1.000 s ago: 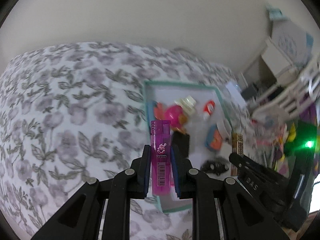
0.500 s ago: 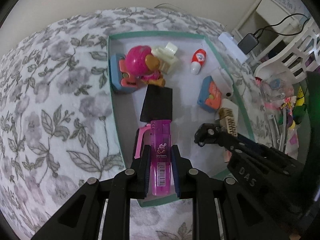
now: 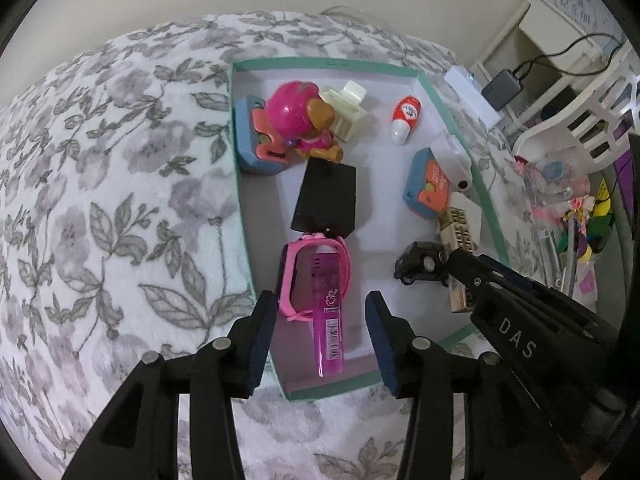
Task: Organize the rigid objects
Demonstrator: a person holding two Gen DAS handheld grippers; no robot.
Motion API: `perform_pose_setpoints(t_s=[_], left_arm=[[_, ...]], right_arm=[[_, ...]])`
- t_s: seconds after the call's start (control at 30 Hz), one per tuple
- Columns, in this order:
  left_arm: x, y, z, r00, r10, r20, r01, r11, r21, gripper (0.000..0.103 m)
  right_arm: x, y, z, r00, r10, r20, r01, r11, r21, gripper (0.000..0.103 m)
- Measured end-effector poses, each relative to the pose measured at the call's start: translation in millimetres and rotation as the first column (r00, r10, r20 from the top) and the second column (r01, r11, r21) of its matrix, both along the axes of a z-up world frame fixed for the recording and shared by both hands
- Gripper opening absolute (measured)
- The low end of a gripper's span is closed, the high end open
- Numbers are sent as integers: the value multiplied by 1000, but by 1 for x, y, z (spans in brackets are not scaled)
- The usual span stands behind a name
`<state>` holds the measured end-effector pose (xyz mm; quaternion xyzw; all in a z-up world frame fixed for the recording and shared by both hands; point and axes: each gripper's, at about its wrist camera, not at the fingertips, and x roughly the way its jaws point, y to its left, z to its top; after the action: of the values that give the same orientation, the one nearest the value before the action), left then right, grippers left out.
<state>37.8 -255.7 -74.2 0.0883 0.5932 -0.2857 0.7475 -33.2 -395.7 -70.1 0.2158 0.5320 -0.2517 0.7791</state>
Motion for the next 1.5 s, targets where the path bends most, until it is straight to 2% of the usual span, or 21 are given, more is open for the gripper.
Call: perform_pose_setpoints(t_s=[0.07,0.13,0.3,0.4,0.5,0.53,0.6,0.63,0.8,0.87,1.33,1.5], left_arm=[[1,6,4,1000,15,13,-15,1000,7,53],[3,13,8,999,37,33,-38,999,21,60],[11,34,13,992,95,78,-99,994,48,60],[16,48,14,985,142,98,-147,988,48,60],[21,64,15,976,184,116,-190,981,42,60],[22,67,16,974,193,121,-198,980,34,62],[22,76,17,971,206,118,-209,978,16,78],[22,79,17,969,214,121,-217,976,10,90],[16,87,25,964,202,172,-209,978,21,95],[12,90,30,962,200,184,-206,979,13,96],[-28,132,77,909,211,361,-215,976,-28,96],[-38,148,80,897,236,374,-245,969,-24,96]], right_arm=[[-1,2,4,1000,6,14,-6,1000,-9,38],[-2,3,7,1000,3,21,-2,1000,-17,54],[-3,9,8,1000,15,25,-15,1000,-27,55],[-2,15,8,999,36,26,-36,999,-30,67],[-2,21,9,998,51,33,-50,998,-30,71],[-2,23,10,998,55,31,-54,998,-37,77],[-3,28,11,998,64,30,-62,997,-46,84],[-3,29,11,997,66,33,-64,997,-46,86],[-6,37,16,996,77,52,-74,996,-44,93],[-8,41,19,995,82,52,-79,995,-58,102],[-35,71,48,986,122,113,-110,987,-114,103],[-47,81,59,981,127,148,-107,985,-136,103]])
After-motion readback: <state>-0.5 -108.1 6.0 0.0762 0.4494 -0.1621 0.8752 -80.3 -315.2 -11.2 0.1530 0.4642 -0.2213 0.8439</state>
